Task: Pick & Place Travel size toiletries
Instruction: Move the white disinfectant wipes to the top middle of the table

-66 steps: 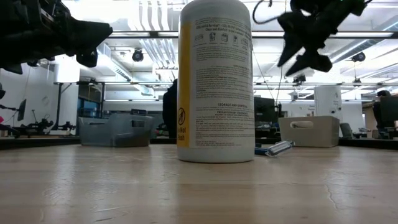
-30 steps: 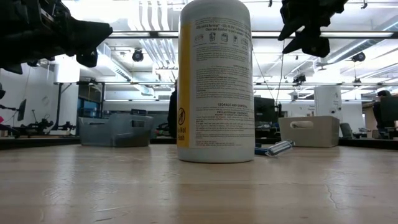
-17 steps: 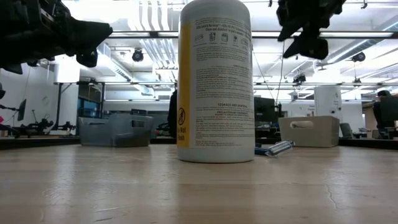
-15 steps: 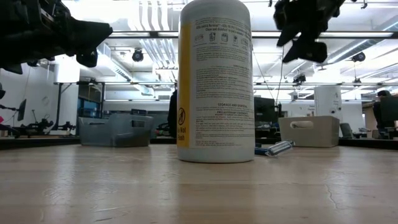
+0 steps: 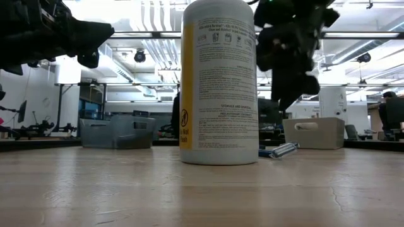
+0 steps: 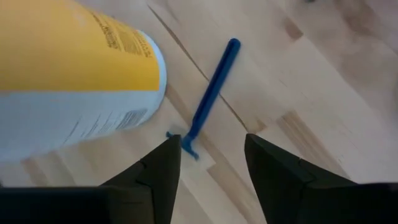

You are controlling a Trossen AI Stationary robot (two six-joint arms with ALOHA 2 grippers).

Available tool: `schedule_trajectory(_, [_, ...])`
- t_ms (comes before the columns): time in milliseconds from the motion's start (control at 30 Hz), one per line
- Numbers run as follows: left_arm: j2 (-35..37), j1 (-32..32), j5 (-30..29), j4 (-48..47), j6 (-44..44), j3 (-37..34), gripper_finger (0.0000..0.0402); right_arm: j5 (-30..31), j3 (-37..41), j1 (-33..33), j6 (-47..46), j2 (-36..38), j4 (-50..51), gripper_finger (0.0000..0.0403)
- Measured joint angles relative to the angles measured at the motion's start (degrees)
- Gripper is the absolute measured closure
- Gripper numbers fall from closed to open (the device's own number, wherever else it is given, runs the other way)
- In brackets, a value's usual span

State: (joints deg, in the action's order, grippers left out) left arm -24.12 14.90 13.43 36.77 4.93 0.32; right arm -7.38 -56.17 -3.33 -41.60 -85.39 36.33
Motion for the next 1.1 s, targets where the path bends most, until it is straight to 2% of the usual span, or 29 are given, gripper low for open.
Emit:
schedule_trajectory(67, [-0.02, 0.00, 0.00, 0.00, 0.00, 0.00, 0.0339, 0.33, -0.92, 0.00, 0.06, -2.13, -0.75, 0.0231])
schedule_trajectory(167, [-0.01, 0.01, 0.00, 0.00, 0.00, 0.00, 0.0339, 4.04, -2.11, 0.00, 0.24, -4.54, -1.00, 0.0226])
schedule_trajectory(267, [0.00, 0.00, 0.00, 0.00, 0.00, 0.00, 0.0339, 7.94, -2.57, -0.04, 0.95, -5.63, -1.09, 0.0220])
schedule_trajectory(367, [0.00, 0.00, 0.00, 0.00, 0.00, 0.00, 0.0339, 8.69, -2.61, -0.04, 1.98, -5.36, -1.75, 0.0218])
schedule_trajectory(533, [-0.02, 0.00, -0.02, -0.02, 0.00, 0.00, 0.0339, 8.90, -2.31, -0.04, 2.12, -3.49, -3.31, 0.0227])
schedule_trajectory(967, [-0.02, 0.02, 0.00, 0.00, 0.00, 0.00, 0.0339, 8.91, -1.46, 0.16, 3.36, 6.95, 0.39, 0.0260])
schedule_trajectory(1100, [-0.02, 0.02, 0.00, -0.01, 0.00, 0.00, 0.0339, 7.30, -1.37, 2.65, 6.67, 8.93, -0.08, 0.0273])
